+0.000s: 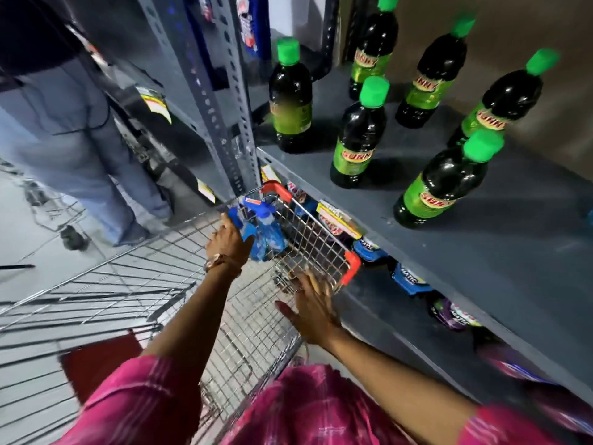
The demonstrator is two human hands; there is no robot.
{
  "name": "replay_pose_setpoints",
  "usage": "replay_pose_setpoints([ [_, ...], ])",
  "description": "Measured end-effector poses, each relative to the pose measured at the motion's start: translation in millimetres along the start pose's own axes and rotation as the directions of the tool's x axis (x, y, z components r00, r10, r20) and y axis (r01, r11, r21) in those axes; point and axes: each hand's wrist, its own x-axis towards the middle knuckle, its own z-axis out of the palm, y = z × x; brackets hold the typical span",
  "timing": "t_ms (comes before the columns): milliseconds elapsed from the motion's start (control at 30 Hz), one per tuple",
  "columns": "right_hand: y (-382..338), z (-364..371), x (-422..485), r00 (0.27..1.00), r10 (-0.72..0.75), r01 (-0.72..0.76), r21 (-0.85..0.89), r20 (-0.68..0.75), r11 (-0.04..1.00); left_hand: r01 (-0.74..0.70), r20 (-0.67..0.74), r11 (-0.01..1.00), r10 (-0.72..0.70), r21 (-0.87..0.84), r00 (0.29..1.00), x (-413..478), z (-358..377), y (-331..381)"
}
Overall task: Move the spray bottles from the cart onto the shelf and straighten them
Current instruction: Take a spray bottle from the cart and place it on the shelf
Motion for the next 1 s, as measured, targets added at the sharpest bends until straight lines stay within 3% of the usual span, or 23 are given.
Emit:
replay_pose_setpoints([
  [200, -2, -7, -1, 0.995, 0.024, -0.019, -0.053, 0.098, 0.998, 0.025, -0.038, 0.989, -0.031, -0.148, 0.999, 9, -15, 6],
  [300, -3, -11, 1, 0.986, 0.069, -0.056, -0.087, 0.155, 0.995, -0.071, -0.048, 0.995, 0.068, -0.068, 0.997, -5, -27, 16],
  [367, -2, -14, 3, 0.987, 0.095, -0.102, 0.048, 0.131, 0.994, -0.225, -0.078, 0.974, 0.224, -0.004, 0.972, -25, -52, 30],
  [467, -2, -33, 7, 0.990, 0.117, -0.140, 0.482, 0.077, 0.865, -0.556, 0.014, 0.830, 0.556, 0.042, 0.831, -54, -118, 54],
  [533, -2, -51, 8, 0.985, 0.145, -0.170, 0.620, 0.090, 0.766, -0.720, 0.135, 0.691, 0.721, -0.063, 0.680, -72, -164, 72],
  [600, -5, -70, 4, 0.989, 0.141, -0.124, 0.750, 0.041, 0.650, -0.782, 0.143, 0.581, 0.814, -0.226, 0.563, -89, -193, 94],
  [700, -9, -92, -23, 0.957, 0.249, 0.029, 0.905, -0.148, 0.425, -0.805, -0.018, 0.479, 0.856, -0.350, 0.517, -122, -198, 131],
  [767, -10, -113, -53, 0.898, 0.364, 0.115, 0.931, -0.246, 0.346, -0.756, -0.129, 0.385, 0.844, -0.529, 0.520, -146, -185, 155],
  [833, -4, -132, -79, 0.831, 0.441, 0.196, 0.920, -0.339, 0.339, -0.658, -0.149, 0.252, 0.859, -0.709, 0.490, -165, -167, 175],
  [900, 9, -155, -104, 0.751, 0.512, 0.249, 0.898, -0.416, 0.364, -0.519, -0.047, 0.181, 0.918, -0.835, 0.395, -172, -141, 187],
  [933, 19, -169, -115, 0.714, 0.538, 0.281, 0.887, -0.448, 0.365, -0.493, 0.035, 0.203, 0.944, -0.846, 0.327, -172, -125, 191],
  [1000, 41, -199, -145, 0.672, 0.536, 0.344, 0.856, -0.511, 0.385, -0.510, 0.271, 0.345, 0.938, -0.788, 0.216, -173, -90, 201],
])
